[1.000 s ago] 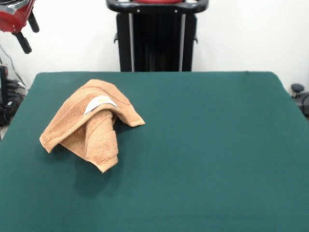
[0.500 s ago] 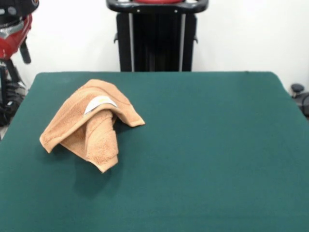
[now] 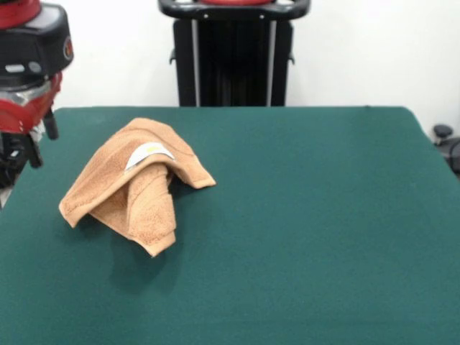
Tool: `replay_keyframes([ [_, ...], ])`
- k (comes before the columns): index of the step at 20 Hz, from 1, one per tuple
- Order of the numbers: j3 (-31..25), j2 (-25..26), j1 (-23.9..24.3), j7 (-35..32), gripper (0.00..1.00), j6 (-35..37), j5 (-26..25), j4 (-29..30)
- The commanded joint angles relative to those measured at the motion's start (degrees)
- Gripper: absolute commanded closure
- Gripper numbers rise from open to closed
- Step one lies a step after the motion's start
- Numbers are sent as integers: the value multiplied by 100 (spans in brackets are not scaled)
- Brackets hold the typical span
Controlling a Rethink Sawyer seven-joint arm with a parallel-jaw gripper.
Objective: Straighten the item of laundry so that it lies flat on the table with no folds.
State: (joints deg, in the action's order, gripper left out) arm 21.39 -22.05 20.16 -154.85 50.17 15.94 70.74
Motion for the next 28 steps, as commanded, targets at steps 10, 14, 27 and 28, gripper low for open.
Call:
replay_keyframes([
  [10,-1306,515,-132,-377,0,-167,672,823],
  [14,-1468,659,-46,-178,0,-222,656,703],
  [27,-1626,565,-101,-232,0,-437,556,744],
  [28,-1624,560,-87,-201,0,-440,532,738],
])
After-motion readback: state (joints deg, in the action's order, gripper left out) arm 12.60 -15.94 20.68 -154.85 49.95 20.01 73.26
